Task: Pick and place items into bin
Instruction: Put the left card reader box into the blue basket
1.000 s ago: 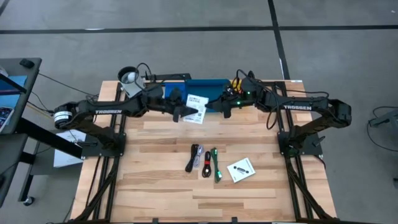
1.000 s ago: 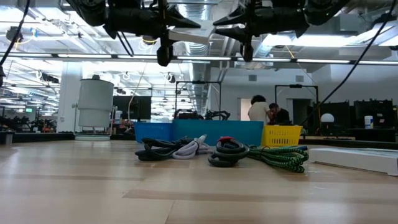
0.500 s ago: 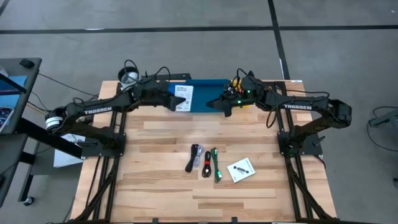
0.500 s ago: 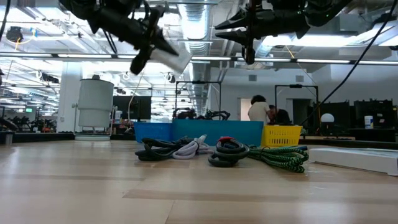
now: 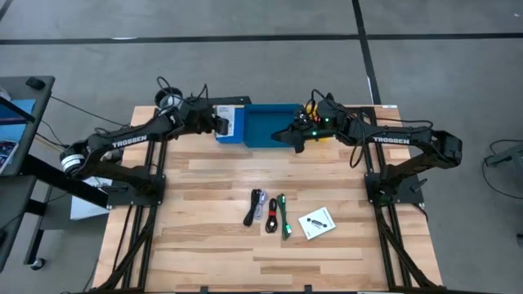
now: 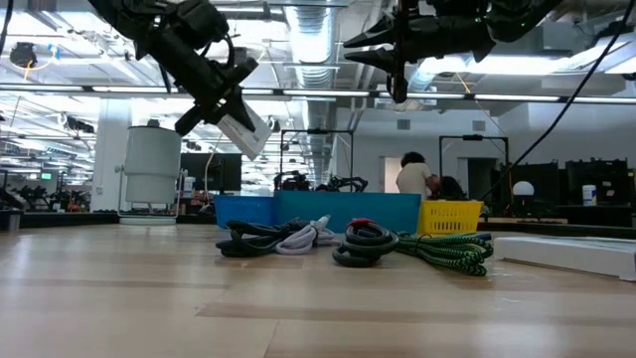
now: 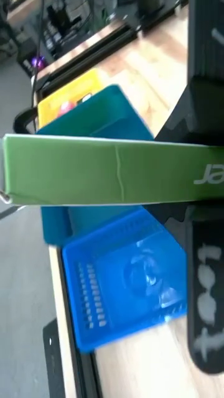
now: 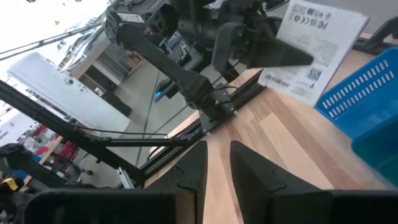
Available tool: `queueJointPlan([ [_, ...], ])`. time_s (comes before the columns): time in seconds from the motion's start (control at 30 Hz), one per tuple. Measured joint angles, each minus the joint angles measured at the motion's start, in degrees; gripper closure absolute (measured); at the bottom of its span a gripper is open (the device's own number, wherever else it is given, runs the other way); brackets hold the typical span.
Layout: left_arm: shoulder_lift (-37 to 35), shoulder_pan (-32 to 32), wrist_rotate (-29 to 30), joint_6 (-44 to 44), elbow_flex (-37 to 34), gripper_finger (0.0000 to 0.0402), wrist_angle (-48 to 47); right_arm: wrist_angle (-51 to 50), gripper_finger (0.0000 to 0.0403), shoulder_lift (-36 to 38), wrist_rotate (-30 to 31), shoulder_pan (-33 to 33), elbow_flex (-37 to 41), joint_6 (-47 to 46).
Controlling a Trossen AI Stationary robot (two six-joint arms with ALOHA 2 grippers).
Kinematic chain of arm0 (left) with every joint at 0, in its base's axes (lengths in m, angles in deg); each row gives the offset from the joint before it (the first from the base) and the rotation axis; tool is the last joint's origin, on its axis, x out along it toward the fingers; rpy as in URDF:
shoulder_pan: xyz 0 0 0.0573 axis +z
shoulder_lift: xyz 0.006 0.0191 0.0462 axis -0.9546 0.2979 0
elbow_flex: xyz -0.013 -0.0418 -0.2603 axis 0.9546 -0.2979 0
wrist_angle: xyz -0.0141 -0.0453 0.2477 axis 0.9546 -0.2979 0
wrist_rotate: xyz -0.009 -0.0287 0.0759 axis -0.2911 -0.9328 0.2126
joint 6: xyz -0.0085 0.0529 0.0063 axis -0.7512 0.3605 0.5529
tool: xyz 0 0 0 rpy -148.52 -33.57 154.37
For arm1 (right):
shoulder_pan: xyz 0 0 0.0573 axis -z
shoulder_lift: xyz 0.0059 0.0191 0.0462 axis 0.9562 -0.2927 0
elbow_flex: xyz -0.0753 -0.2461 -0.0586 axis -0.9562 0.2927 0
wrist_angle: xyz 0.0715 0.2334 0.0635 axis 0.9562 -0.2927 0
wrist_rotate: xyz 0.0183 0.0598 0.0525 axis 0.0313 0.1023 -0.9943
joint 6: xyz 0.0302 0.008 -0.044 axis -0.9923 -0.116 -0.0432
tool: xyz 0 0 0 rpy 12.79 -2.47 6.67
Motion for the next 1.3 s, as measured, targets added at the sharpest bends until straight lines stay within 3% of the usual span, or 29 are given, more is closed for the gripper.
queueJointPlan([
  [0.13,1.1,1.2,0.1,0.3,0.0,0.036,0.1,0.0,0.0339,0.0,0.1,0.0,0.0,0.0],
  [0.33,6.7,1.8,-4.1,0.1,0.0,0.036,1.4,0.0,0.0339,0.0,1.4,0.0,0.0,0.0],
  [1.3,12.9,4.3,-3.2,2.6,0.0,0.0354,5.7,0.0,0.0339,0.0,1.6,0.0,-0.1,0.0],
])
